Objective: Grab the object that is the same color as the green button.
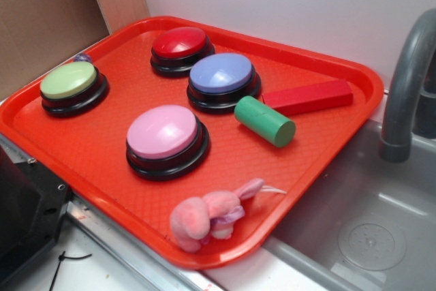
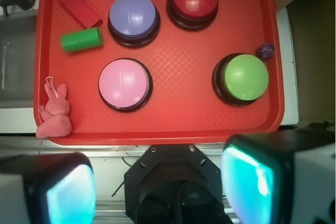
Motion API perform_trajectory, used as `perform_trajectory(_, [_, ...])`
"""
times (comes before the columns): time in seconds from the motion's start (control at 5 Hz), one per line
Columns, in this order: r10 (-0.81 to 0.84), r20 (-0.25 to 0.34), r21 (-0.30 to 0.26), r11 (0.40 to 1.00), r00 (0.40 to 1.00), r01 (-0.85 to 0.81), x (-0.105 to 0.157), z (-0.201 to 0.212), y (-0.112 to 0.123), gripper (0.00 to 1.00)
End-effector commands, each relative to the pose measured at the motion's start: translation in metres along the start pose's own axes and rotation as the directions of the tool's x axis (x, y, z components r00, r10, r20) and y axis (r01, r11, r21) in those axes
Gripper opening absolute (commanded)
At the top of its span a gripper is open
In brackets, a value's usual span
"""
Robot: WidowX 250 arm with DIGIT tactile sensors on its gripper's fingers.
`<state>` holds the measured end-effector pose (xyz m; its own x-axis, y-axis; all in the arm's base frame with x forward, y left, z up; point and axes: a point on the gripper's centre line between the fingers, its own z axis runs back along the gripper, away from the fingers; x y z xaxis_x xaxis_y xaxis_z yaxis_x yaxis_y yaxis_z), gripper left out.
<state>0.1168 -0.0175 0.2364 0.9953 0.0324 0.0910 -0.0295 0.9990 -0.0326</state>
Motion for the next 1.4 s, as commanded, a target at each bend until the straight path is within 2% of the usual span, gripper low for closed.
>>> perform_trajectory(0.0, [0.0,0.0,0.0,1.0,1.0,0.0,0.0,0.0,0.0,1.0])
perform_trajectory(0.2, [-0.224,0.015,0.054,0.973,0.975,0.222,0.014,-0.002,-0.001,1.0])
perform_trajectory(0.4, [-0.432,0.033,0.07,0.9,0.901,0.43,0.031,-0.012,-0.002,1.0])
perform_trajectory(0.6, [-0.634,0.107,0.023,0.772,0.766,0.635,0.052,-0.029,-0.008,1.0])
perform_trajectory(0.8, [-0.802,0.146,0.051,0.591,0.579,0.805,0.073,-0.048,-0.024,1.0])
perform_trajectory(1.0, [-0.928,0.135,0.136,0.364,0.347,0.921,0.085,-0.066,-0.049,1.0])
perform_trajectory(1.2, [-0.984,0.15,0.167,0.126,0.101,0.978,0.088,-0.084,-0.074,1.0])
